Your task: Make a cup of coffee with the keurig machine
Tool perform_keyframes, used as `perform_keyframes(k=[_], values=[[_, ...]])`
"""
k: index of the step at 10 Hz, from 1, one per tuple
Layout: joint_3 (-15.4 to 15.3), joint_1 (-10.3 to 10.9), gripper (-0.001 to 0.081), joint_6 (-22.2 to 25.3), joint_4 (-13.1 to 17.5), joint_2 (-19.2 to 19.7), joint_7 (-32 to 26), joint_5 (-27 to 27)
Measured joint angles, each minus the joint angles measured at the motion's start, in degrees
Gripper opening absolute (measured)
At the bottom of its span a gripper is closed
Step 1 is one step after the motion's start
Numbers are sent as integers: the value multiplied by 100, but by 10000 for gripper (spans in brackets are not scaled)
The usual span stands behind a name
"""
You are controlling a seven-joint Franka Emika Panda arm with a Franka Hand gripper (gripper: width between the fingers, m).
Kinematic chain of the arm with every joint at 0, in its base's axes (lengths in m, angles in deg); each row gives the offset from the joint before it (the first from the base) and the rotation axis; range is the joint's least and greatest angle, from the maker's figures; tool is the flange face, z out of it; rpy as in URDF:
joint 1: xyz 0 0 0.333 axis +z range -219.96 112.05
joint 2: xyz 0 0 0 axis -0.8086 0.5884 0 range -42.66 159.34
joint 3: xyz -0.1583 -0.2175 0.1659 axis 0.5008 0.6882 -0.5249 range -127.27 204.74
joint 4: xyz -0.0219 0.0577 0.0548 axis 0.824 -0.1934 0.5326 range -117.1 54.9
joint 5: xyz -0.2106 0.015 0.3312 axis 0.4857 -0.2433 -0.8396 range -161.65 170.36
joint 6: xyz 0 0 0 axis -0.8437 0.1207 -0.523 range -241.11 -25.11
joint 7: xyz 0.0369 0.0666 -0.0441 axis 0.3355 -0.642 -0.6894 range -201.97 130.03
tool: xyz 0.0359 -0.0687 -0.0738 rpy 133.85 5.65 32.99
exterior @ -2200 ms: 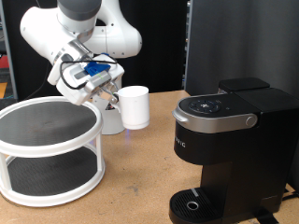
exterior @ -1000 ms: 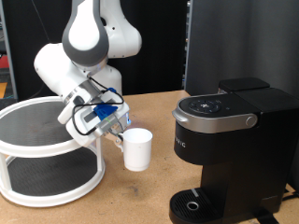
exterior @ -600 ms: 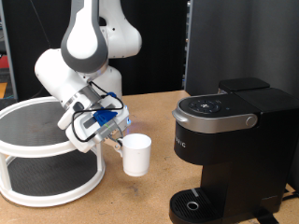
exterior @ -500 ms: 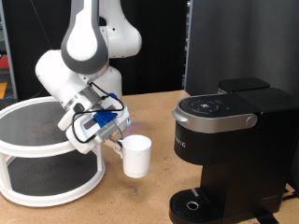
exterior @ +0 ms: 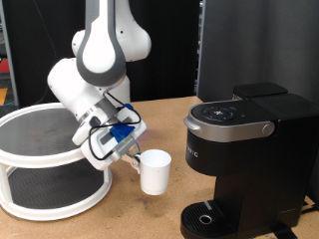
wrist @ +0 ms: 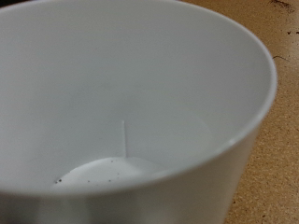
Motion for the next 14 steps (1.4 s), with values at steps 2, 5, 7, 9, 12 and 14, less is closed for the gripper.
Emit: perform_keyframes(k=[2, 5, 7, 9, 12, 14], values=[[-171, 73, 69, -103, 70, 131, -147, -389], [-401, 156, 69, -188, 300, 434, -442, -1035], [-487, 171, 69, -87, 438, 543, -663, -1399], [-522, 171, 69, 53, 528, 585, -810, -1636], [-661, 181, 69, 50, 667, 654, -1011, -2006], [-782, 198, 69, 10, 814, 804, -1177, -2269]])
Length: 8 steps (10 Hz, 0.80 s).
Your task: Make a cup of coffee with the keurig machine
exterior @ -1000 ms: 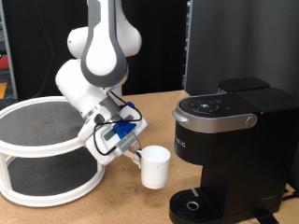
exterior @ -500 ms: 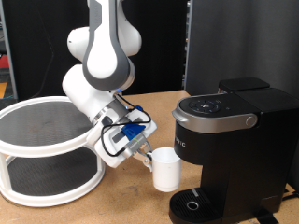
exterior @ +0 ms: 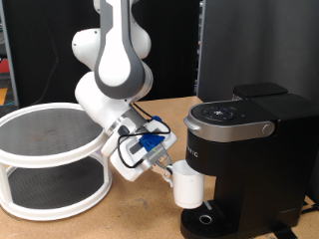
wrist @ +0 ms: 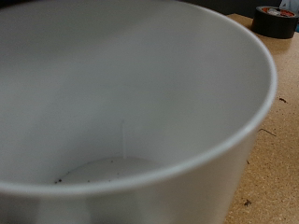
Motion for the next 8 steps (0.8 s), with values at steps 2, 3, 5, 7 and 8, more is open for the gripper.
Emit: perform_keyframes(k=[2, 3, 5, 7, 8], values=[[-120, 29, 69, -83, 176, 211, -117, -216], [-172, 41, 69, -122, 267, 331, -151, -296], [-253, 55, 69, -139, 431, 557, -179, -391], [-323, 64, 69, -160, 550, 762, -179, -392], [-357, 69, 69, -171, 589, 854, -179, -392]])
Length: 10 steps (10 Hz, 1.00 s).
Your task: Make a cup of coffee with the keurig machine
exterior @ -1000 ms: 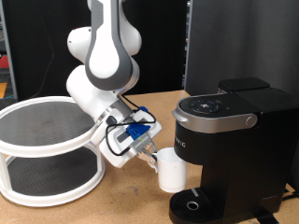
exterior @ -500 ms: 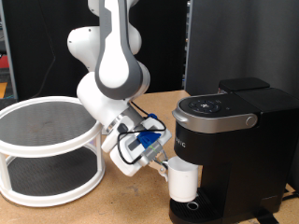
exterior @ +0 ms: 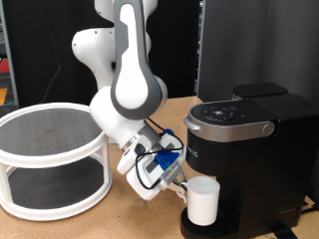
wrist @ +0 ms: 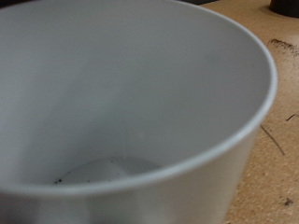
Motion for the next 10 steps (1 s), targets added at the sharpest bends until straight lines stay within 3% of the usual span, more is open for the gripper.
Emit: perform_keyframes(k=[9, 10], values=[[-167, 36, 83, 23, 6, 371, -361, -336], [-167, 33, 286, 30, -7, 370, -361, -335]])
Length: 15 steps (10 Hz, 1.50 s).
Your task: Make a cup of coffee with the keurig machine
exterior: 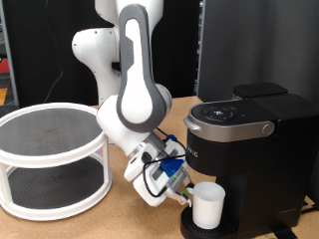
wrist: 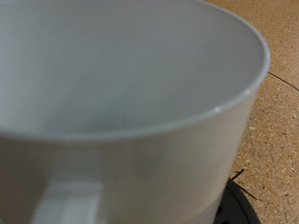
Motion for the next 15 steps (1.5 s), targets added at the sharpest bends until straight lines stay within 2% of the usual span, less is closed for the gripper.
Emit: perform_keyframes(k=[1, 2, 3, 4, 5, 6, 8, 11, 12, 15], values=[[1, -9, 422, 1, -18, -4, 19, 38], [11, -20, 422, 5, -53, -28, 22, 66], [18, -52, 606, 7, -116, -88, 100, 154], [29, -95, 738, 7, -199, -182, 268, 331], [44, -154, 738, 19, -311, -329, 512, 602], [72, -215, 793, 35, -439, -513, 780, 928], [125, -299, 803, 79, -737, -916, 865, 1210], [153, -329, 803, 118, -743, -882, 904, 1334], [199, -387, 803, 261, -766, -921, 950, 1467], [398, -607, 803, 743, -929, -1407, 1426, 2101]])
